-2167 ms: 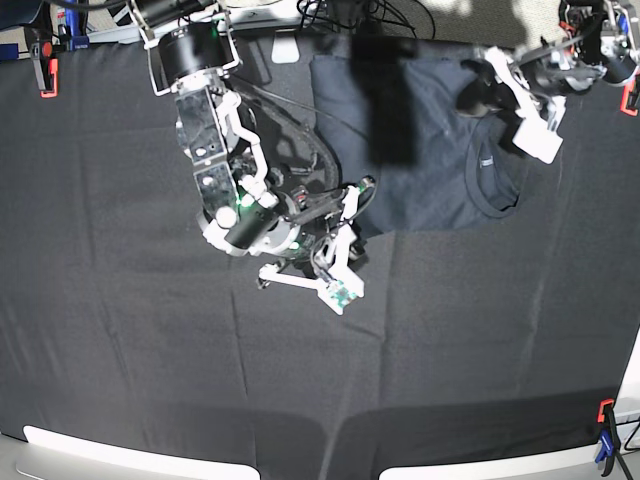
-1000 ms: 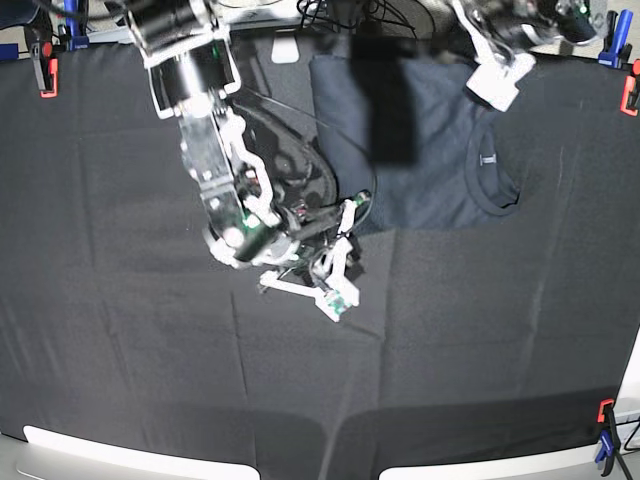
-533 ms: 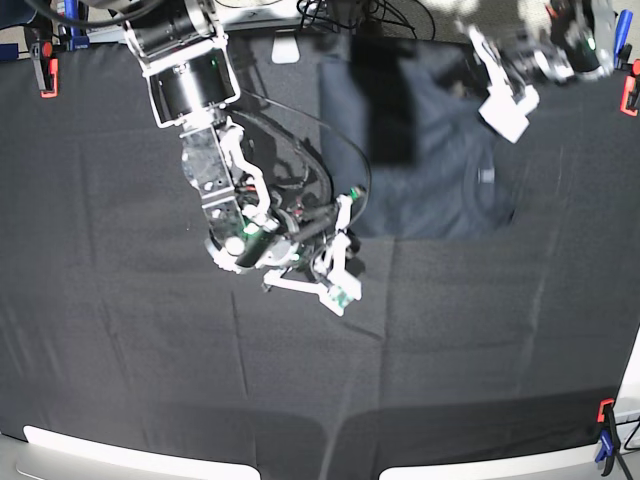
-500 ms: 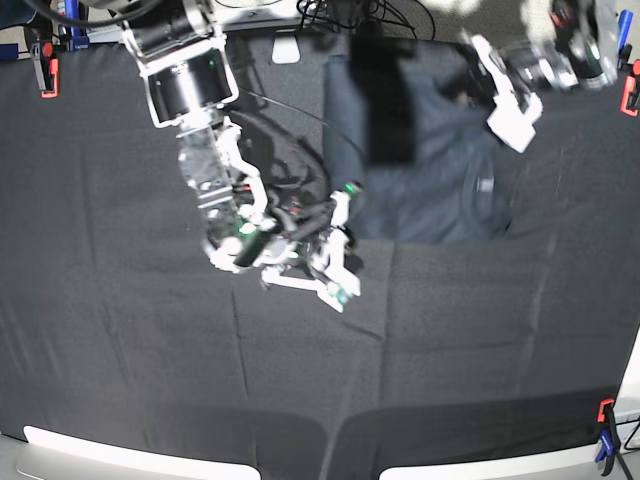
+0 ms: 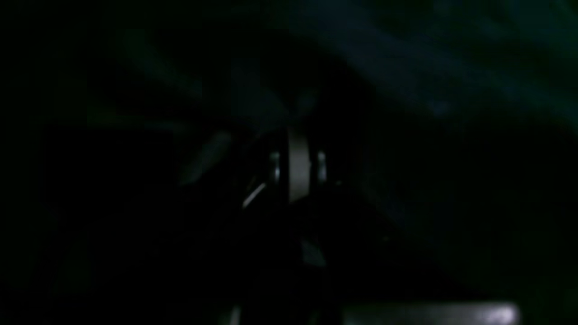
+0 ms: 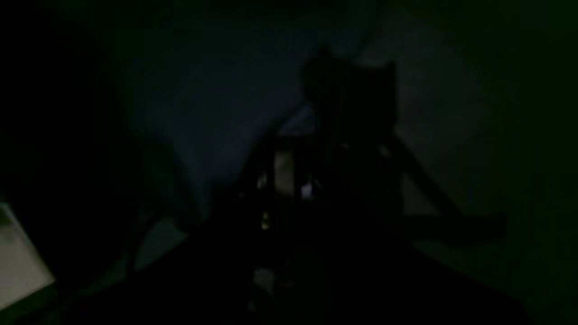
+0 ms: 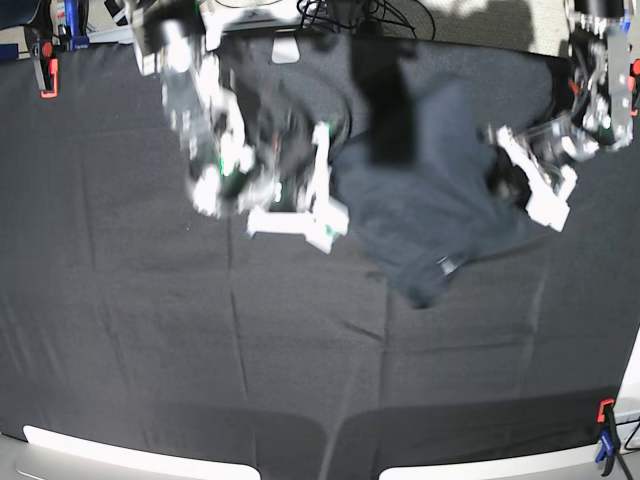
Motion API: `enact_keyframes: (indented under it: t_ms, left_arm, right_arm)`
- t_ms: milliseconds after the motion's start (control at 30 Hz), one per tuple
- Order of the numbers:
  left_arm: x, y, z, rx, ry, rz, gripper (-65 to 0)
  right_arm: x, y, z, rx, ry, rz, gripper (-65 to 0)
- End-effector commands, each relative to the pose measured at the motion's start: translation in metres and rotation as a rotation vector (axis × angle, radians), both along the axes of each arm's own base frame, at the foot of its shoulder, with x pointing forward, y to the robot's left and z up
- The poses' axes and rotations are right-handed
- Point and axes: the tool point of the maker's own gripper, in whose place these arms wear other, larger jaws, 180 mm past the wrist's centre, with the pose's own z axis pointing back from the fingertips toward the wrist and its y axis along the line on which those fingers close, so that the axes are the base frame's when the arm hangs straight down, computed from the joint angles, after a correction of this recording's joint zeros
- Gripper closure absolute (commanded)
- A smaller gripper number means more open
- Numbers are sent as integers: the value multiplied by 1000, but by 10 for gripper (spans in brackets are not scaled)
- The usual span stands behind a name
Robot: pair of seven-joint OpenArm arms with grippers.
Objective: Layout the t-shirt on the table in an organized manner, then fold the t-shirt properly
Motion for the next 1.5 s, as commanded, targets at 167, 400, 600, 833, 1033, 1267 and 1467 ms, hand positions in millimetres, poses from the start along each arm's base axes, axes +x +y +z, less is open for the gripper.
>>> enact_keyframes:
  t_ms: [167, 400, 600, 833, 1033, 1267, 1467]
  left_arm:
    - [26, -14, 5, -1, -33, 17, 0]
    - [37, -15, 19, -21, -70, 19, 0]
    - [15, -13, 52, -4, -155, 7, 0]
    - [-40, 17, 96, 72, -227, 64, 0]
    - [-106, 41, 101, 102, -91, 115, 0]
    - [-202, 33, 70, 72, 149, 81, 0]
    - [-252, 23, 54, 40, 289, 89, 0]
  right_arm:
    - [-33, 15, 13, 95, -3, 4, 0]
    - [-49, 12, 28, 145, -3, -64, 0]
    - [-48, -23, 50, 170, -51, -196, 0]
    - [-66, -77, 70, 205, -41, -379, 0]
    - [-112, -104, 68, 198, 76, -459, 0]
    - [-190, -121, 47, 141, 301, -509, 0]
    - [-252, -132, 34, 20, 473, -513, 0]
